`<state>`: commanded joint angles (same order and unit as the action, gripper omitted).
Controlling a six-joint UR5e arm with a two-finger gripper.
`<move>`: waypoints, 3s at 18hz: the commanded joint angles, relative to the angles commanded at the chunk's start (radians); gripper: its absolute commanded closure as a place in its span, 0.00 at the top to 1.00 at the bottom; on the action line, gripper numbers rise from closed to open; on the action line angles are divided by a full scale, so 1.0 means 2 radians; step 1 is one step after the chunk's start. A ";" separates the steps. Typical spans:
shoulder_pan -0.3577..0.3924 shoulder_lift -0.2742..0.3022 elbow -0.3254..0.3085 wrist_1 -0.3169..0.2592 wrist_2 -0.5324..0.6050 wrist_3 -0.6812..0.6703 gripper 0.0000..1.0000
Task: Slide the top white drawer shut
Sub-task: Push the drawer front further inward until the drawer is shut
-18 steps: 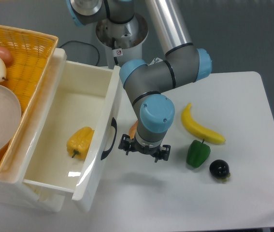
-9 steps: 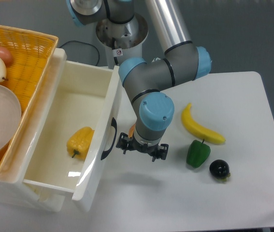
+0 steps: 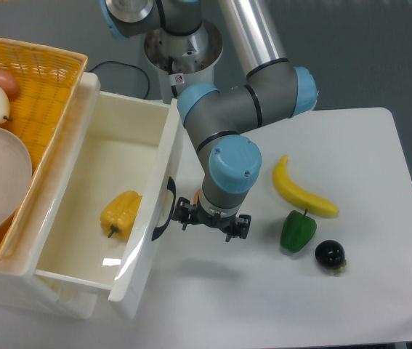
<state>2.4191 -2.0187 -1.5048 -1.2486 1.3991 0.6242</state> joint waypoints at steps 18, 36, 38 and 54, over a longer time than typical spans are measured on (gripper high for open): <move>0.002 0.016 -0.006 -0.021 -0.026 0.018 1.00; -0.009 0.025 -0.010 -0.033 -0.046 0.018 1.00; -0.011 0.026 -0.010 -0.033 -0.053 0.018 1.00; -0.031 0.038 -0.017 -0.051 -0.061 0.013 1.00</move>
<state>2.3562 -1.9420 -1.5386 -1.3514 1.2763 0.6504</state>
